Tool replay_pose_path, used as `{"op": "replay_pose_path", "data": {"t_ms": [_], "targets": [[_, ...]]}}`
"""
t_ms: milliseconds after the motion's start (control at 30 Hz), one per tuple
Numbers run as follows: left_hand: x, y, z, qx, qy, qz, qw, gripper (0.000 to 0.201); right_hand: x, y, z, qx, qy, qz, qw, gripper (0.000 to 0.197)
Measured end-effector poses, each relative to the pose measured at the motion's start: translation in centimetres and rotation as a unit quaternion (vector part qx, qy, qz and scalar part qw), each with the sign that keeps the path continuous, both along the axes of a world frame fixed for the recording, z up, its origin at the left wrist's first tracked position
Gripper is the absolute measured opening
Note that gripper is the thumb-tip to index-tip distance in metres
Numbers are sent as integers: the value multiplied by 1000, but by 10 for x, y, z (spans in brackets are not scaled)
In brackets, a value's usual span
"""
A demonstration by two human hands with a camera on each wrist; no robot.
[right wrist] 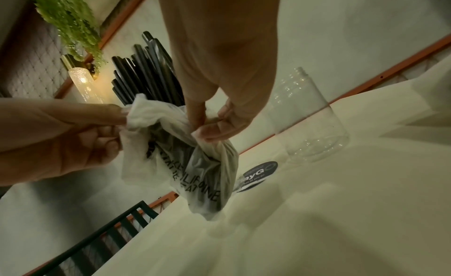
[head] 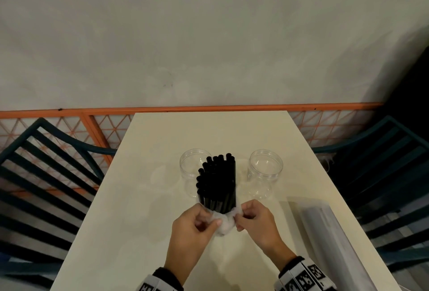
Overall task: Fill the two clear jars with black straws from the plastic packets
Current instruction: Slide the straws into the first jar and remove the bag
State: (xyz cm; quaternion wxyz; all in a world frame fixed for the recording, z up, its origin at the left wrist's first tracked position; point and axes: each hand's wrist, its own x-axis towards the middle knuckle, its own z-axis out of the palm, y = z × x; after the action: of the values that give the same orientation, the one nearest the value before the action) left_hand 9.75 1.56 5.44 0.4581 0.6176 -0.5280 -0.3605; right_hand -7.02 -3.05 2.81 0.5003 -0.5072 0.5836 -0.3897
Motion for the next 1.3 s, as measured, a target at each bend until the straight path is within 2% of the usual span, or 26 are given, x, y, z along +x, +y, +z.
{"op": "replay_pose_path", "data": {"t_ms": [67, 167, 233, 333, 400, 467, 533, 567, 633, 700, 733, 800, 867, 967, 1067, 1133, 1200, 1300], "targets": [[0, -2, -3, -12, -5, 12, 1000, 26, 0, 3, 4, 2, -14, 49, 999, 15], [4, -5, -9, -18, 0, 38, 999, 26, -2, 9, 8, 36, -56, 152, 986, 40], [4, -5, -10, -14, 7, 27, 1000, 27, -1, 12, 10, 34, -47, 164, 985, 53], [1, -1, -8, -2, 33, -8, 999, 26, -1, 9, 6, -4, -12, 110, 994, 42], [2, 1, -6, 7, 24, -43, 999, 32, -3, 4, 1, -18, 14, 93, 995, 32], [3, 4, -3, 20, -45, -106, 993, 40, -8, 2, -7, -14, 27, 94, 995, 27], [1, 7, 4, 11, -131, -160, 978, 25, -14, 2, -13, -10, 41, 96, 995, 26], [0, 7, 12, -24, -170, -159, 972, 18, -16, 3, -16, -13, 53, 94, 994, 25], [-3, 5, 32, -164, -227, -93, 955, 14, -19, 5, -19, -23, 64, 96, 993, 24], [-10, -3, 53, -294, -270, -22, 917, 24, -20, 7, -20, -30, 61, 106, 992, 25], [-15, -10, 63, -315, -289, -7, 904, 33, -19, 8, -20, -33, 61, 113, 991, 26], [-22, -26, 73, -279, -343, -13, 897, 52, -17, 9, -22, -34, 71, 122, 989, 27], [-29, -39, 66, -183, -402, -52, 895, 63, -16, 9, -27, -29, 93, 126, 987, 30], [-38, -44, 39, -75, -419, -120, 897, 57, -19, 9, -38, -31, 146, 153, 977, 27], [-47, -43, 35, -64, -459, -132, 876, 51, -21, 9, -44, -58, 193, 176, 964, 24], [-50, -43, 34, -97, -476, -120, 866, 53, -21, 6, -44, -78, 208, 191, 956, 34], [-47, -39, 34, -127, -467, -134, 865, 57, -21, 4, -45, -86, 203, 199, 955, 50], [-39, -37, 32, -151, -449, -145, 869, 57, -21, 4, -51, -95, 199, 198, 955, 47]]}}
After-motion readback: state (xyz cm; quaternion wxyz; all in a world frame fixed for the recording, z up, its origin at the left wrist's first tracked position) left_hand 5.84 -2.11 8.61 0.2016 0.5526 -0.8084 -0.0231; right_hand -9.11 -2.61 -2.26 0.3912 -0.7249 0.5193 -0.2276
